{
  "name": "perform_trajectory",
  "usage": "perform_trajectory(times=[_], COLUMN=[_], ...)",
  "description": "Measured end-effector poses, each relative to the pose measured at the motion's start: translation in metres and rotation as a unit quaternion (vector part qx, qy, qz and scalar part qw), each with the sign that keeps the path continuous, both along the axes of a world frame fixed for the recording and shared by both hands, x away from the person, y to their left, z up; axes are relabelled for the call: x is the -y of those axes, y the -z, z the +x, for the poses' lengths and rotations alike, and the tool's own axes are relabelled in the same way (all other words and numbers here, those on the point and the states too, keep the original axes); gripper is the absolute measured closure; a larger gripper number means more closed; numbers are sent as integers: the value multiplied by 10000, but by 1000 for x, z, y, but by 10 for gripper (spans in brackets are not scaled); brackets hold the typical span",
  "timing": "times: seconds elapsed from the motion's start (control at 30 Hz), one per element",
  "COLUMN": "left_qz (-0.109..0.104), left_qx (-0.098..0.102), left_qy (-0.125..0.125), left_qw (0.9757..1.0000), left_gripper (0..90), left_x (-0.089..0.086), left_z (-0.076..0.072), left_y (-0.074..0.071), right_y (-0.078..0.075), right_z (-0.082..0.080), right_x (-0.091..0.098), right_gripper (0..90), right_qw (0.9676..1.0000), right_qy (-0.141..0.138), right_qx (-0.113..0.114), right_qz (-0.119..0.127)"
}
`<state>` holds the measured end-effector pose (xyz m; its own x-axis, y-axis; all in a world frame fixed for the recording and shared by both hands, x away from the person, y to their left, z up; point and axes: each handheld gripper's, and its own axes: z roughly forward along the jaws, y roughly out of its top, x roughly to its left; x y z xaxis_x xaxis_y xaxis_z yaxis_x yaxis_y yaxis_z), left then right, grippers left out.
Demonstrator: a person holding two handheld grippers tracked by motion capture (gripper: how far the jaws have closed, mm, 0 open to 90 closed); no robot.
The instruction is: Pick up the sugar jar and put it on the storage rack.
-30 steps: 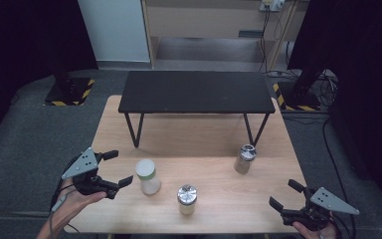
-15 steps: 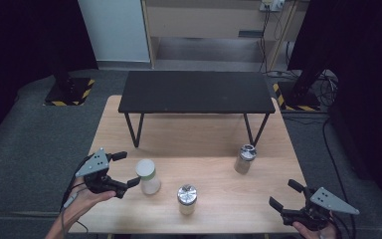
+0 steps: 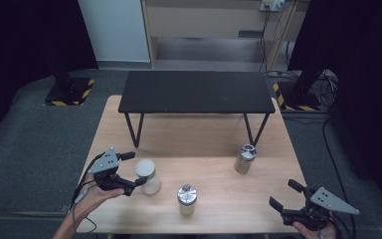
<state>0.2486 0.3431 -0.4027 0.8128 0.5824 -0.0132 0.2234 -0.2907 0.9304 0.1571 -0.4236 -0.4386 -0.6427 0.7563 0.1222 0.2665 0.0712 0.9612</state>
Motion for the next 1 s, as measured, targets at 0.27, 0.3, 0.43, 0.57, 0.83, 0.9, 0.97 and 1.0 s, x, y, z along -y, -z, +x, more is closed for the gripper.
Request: perform_trajectory(times=[0.27, 0.3, 0.43, 0.57, 0.83, 0.9, 0.97, 1.0], left_qz=[74, 78, 70, 47, 46, 36, 17, 29], left_qx=[-57, -58, -57, -56, -114, -100, -74, -41], left_qy=[48, 54, 72, 82, 115, 107, 124, 128], left_qw=[9999, 9999, 9999, 9999, 9999, 9999, 9999, 9999], left_gripper=[36, 40, 48, 61, 107, 128, 162, 223], left_x=[6, 6, 8, 11, 13, 12, 11, 11], left_z=[6, 7, 9, 11, 14, 14, 14, 13], left_y=[8, 9, 13, 16, 23, 24, 25, 26], right_y=[0, 0, 0, 0, 0, 0, 0, 0], right_z=[0, 0, 0, 0, 0, 0, 0, 0], right_x=[0, 0, 0, 0, 0, 0, 0, 0], right_gripper=[40, 40, 40, 40, 40, 40, 40, 40], right_qw=[10000, 10000, 10000, 10000, 10000, 10000, 10000, 10000], right_qy=[1, 2, 4, 0, -6, -2, -4, -5], right_qx=[-10, -14, -16, -14, -1, -12, -5, -4], right_qz=[6, 10, 10, 5, -3, 2, -1, -2])
